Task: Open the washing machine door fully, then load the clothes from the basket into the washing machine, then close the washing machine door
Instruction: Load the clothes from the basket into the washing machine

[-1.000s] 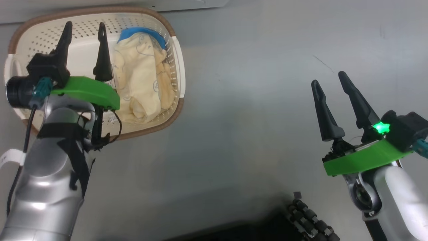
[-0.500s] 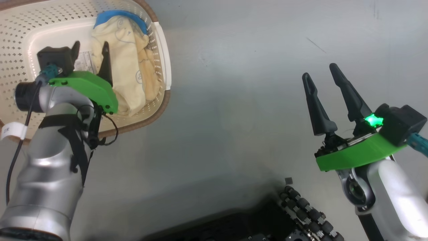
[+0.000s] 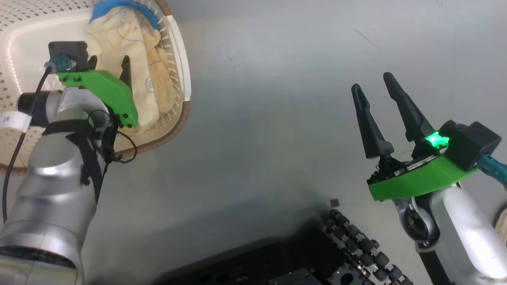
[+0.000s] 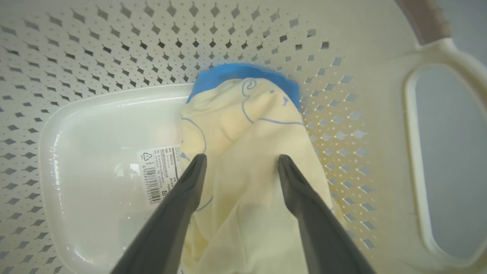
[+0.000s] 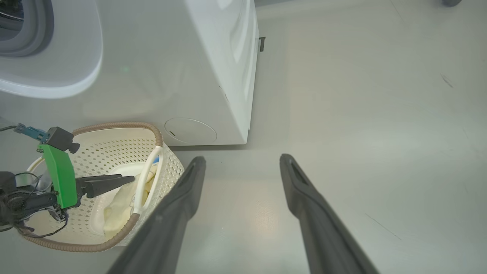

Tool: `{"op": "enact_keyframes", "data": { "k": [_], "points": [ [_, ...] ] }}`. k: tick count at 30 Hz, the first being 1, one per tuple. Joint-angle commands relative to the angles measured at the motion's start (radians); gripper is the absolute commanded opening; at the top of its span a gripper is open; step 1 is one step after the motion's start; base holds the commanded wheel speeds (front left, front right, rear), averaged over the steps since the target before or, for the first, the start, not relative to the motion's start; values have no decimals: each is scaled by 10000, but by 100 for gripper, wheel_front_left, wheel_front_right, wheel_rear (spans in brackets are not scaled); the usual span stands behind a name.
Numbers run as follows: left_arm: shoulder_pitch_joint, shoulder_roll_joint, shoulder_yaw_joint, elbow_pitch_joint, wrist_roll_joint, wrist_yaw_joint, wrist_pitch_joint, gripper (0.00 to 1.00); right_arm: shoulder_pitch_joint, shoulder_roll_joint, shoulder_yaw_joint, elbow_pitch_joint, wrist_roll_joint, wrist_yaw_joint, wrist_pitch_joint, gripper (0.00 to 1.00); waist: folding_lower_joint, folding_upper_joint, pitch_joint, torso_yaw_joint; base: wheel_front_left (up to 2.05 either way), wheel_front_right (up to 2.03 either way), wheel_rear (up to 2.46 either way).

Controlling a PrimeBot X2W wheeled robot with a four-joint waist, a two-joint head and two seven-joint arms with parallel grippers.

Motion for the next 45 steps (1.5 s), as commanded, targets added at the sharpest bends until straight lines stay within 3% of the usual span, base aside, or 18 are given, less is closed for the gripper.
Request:
{"op": "enact_keyframes", "data": {
  "k": [1,12,24,33,34,36,45],
  "points": [
    [22,147,-15,-113,-93,-14,91,100,241,-48,153,-221,94,-2,-95,100,0,-1,141,-35,0,0,0],
    [-230,413,-1082,-322,-1022,-18,802,100,83,99,193,-161,114,-2,-95,100,0,-1,565,12,0,0,0],
    [-911,589,-2008,596,-1020,-18,1994,100,34,83,340,-272,82,-2,-95,100,0,-1,715,-88,0,0,0],
    [-1318,572,-2175,1118,-936,212,1821,100,151,63,440,-347,63,-2,-95,100,0,-1,941,-222,0,0,0],
    [-1304,558,-2193,1160,-935,225,1784,76,163,63,432,-342,57,-2,-95,100,0,-1,933,-225,0,0,0],
    [-1284,544,-2236,1213,-911,257,1619,0,174,68,401,-338,47,-2,-95,100,0,-1,914,-233,0,0,0],
    [-924,417,-2289,1287,-1078,124,618,0,27,39,76,-312,29,-2,-95,100,0,-1,283,-25,0,0,0]
  ]
}}
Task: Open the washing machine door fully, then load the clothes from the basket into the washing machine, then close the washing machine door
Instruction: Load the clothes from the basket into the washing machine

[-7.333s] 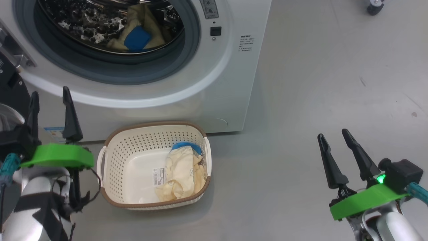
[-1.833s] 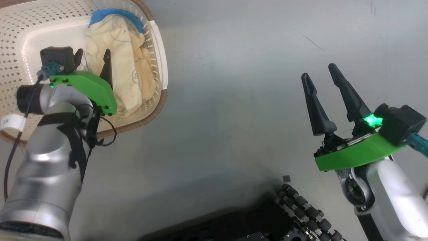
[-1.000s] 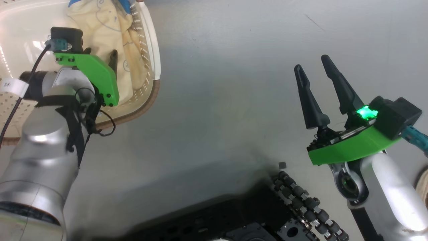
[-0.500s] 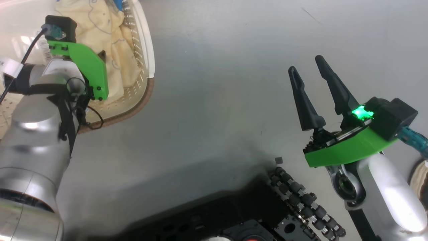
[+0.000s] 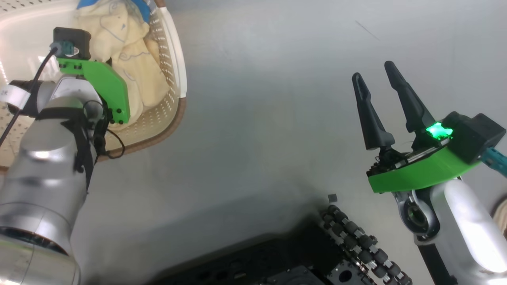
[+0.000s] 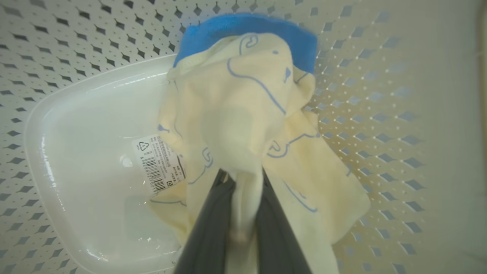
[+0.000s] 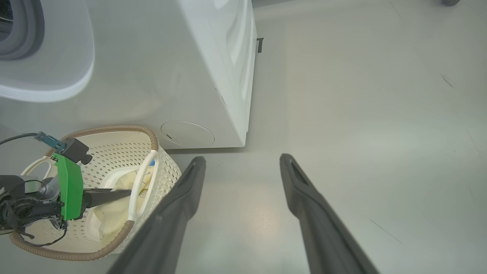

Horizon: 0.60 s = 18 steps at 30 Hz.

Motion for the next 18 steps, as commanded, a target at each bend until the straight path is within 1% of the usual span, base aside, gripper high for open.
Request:
{"op": "enact_keyframes", "data": {
  "k": [1,13,18],
  "points": [
    [329,165,87,-104,-72,-30,-253,0,344,-117,49,-219,-42,-2,-95,100,0,0,-292,148,0,0,0],
    [1285,-29,101,-467,-481,-135,-2385,0,593,-358,-204,-80,-105,-2,-95,100,0,0,-1991,758,0,0,0],
    [1779,25,260,-906,-720,-146,-2882,0,798,-469,-244,13,-113,-2,-95,100,0,0,-2769,978,0,0,0]
  ]
}}
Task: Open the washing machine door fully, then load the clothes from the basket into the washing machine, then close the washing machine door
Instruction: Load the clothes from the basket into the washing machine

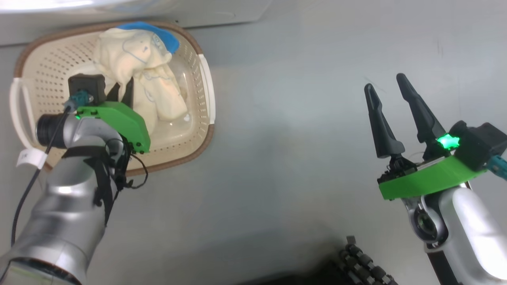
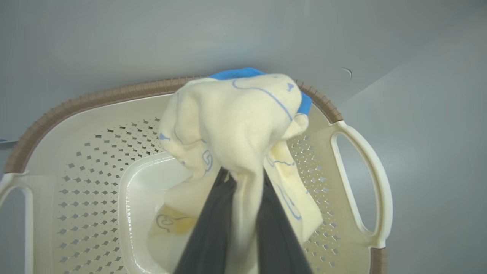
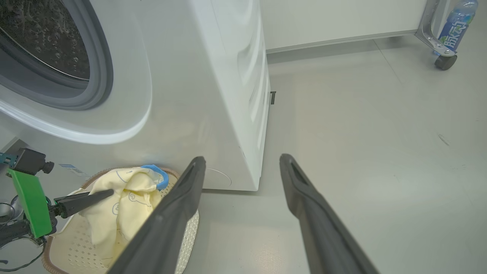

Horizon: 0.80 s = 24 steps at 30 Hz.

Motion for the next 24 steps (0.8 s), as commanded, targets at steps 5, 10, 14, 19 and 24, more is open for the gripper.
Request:
{"op": "enact_keyframes", "data": {
  "k": [5,10,14,19,24],
  "points": [
    [882,458,464,-1034,-126,4,-267,0,651,-314,68,-126,-30,-2,-95,100,1,-1,-1179,374,0,0,0],
    [1905,787,1144,-2818,10,479,-275,0,867,-383,98,-55,-43,-2,-95,100,1,-1,-1914,494,0,0,0],
    [2938,1049,1762,-4474,319,920,-277,0,1046,-444,119,14,-59,-2,-95,100,1,-1,-2489,571,0,0,0],
    [4019,1268,2474,-6162,729,1419,-278,0,1251,-484,135,90,-101,-2,-95,100,1,-1,-3142,635,0,0,0],
    [5179,1448,3213,-8042,1362,2012,-278,0,1577,-552,160,192,-103,-2,-95,100,1,-1,-3934,743,0,0,0]
  ]
}}
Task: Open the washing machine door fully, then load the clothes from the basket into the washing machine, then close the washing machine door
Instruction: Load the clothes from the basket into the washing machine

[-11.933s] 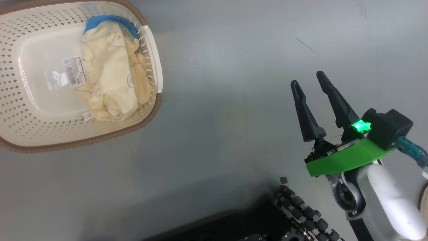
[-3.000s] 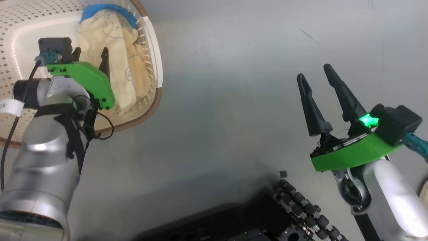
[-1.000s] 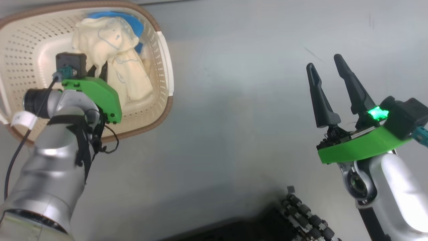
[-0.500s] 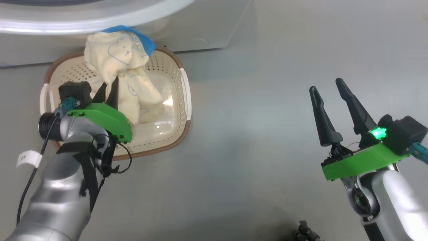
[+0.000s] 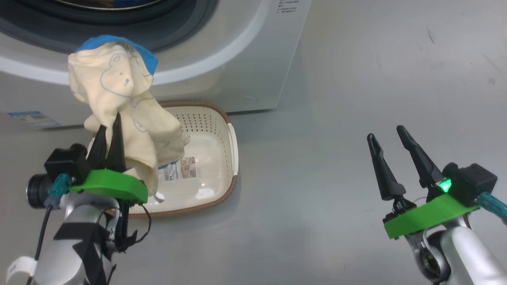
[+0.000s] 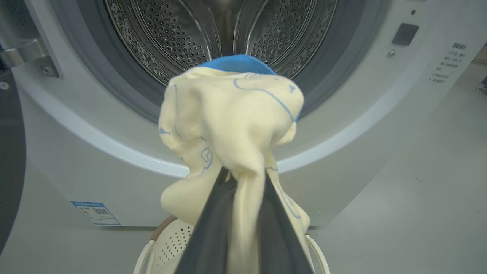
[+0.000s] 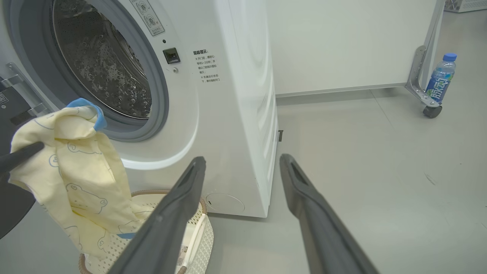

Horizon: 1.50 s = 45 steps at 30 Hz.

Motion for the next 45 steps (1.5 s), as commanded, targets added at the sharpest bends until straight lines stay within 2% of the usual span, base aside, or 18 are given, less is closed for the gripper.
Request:
{"op": "enact_keyframes", "data": {
  "k": [1,11,25,36,45],
  "points": [
    [-14,374,473,-532,150,92,-140,0,154,-237,153,-221,-91,-2,-95,100,1,-1,-491,117,0,0,0],
    [1674,749,1203,-2489,665,763,-141,0,935,-160,121,-126,-84,-2,-95,100,1,-1,-1846,217,0,0,0],
    [4111,1082,1827,-4033,661,1688,-131,0,1629,-284,137,-74,-122,-2,-95,100,1,-1,-2887,354,0,0,0],
    [5544,1092,2020,-4717,626,1997,-135,0,1869,-348,212,-19,-86,-2,-95,100,1,-1,-3309,248,0,0,0],
    [6006,958,2116,-4852,646,2087,-139,0,1975,-352,146,-51,-86,-2,-95,100,1,-1,-3264,283,0,0,0]
  ]
}}
